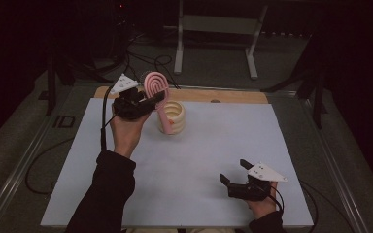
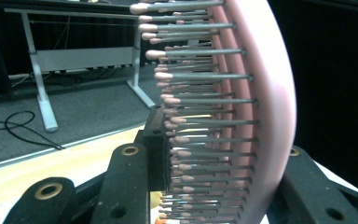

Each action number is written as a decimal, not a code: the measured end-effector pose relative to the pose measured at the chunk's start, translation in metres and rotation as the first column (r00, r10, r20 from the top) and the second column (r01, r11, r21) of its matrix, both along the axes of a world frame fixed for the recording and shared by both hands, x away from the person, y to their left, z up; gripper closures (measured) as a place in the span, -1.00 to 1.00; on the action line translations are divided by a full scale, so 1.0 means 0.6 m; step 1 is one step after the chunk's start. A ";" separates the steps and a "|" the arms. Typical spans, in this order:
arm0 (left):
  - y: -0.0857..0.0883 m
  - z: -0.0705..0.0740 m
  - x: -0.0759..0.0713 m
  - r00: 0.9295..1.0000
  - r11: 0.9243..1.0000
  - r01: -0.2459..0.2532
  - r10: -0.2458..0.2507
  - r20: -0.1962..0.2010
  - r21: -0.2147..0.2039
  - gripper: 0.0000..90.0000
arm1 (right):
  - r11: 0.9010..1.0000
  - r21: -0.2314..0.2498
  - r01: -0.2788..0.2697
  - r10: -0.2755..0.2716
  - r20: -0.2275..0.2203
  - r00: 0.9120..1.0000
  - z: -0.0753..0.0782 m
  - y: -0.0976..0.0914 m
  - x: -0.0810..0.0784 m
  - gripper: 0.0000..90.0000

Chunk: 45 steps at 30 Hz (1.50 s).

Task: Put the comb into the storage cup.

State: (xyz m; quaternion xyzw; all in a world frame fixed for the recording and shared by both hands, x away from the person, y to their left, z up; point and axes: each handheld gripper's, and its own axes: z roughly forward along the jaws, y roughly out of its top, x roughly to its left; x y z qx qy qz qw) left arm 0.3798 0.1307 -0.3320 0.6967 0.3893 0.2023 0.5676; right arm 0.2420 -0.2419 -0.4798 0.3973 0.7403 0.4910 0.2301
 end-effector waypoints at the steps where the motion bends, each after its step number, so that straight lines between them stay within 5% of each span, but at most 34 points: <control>1: 0.000 0.001 0.001 1.000 1.000 0.002 -0.002 0.001 0.003 0.44 | 1.000 0.001 0.000 0.000 -0.001 1.000 0.000 0.000 0.000 -0.80; 19: -0.003 0.019 0.009 0.999 0.999 0.014 -0.015 0.033 0.042 0.44 | 1.000 0.003 0.005 -0.005 -0.002 1.000 0.000 -0.003 0.001 -0.80; 45: 0.005 0.029 0.030 0.999 0.999 -0.016 0.015 0.041 0.033 0.44 | 1.000 -0.012 0.014 -0.014 -0.007 1.000 -0.002 -0.003 0.002 -0.80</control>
